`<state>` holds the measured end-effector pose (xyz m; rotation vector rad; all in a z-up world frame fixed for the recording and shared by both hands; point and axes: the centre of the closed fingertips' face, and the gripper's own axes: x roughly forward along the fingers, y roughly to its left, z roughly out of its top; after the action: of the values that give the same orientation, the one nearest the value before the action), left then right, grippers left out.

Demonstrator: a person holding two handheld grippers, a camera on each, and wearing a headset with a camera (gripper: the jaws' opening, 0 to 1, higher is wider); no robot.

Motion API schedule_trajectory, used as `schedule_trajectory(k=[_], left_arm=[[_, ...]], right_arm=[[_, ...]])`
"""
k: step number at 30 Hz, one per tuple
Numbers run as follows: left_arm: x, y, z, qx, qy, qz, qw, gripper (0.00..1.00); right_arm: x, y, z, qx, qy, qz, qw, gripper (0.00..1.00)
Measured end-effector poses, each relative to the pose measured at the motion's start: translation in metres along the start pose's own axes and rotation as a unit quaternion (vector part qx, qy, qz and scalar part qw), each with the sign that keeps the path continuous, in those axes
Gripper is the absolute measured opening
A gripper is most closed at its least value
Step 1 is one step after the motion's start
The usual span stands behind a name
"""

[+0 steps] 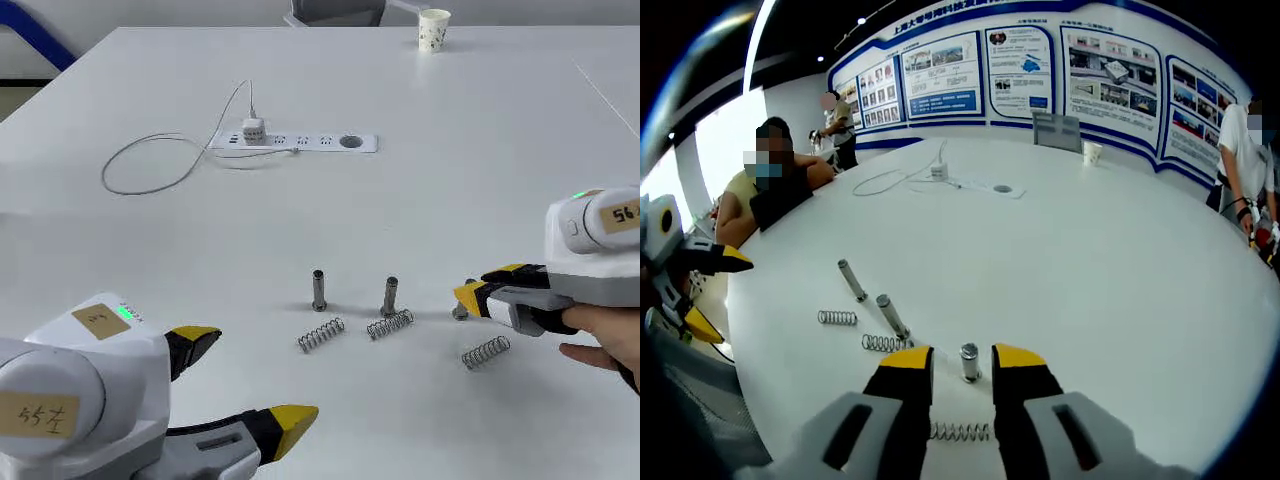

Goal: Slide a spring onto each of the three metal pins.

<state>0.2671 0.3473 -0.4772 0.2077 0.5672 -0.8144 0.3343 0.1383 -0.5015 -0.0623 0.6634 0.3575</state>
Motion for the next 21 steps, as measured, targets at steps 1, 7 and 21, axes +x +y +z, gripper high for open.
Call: schedule_trajectory(k=[1,7,21], left_arm=[[0.001,0.001,0.0,-0.002,0.0,0.0,1.0,0.67],[0.013,0.008,0.0,0.002,0.008,0.003,1.0,0.63],[0.046,0.017,-0.007,0.023,0.028,-0.014,0.9992,0.53]], right_arm=[[-0.001,0.001,0.001,0.0,-0.002,0.002,1.0,0.25],[-0.01,0.007,0.0,-0.009,-0.007,0.019,0.9997,0.29],[-0.027,0.01,-0.008,-0.015,-0.017,0.045,0.9987,0.44]])
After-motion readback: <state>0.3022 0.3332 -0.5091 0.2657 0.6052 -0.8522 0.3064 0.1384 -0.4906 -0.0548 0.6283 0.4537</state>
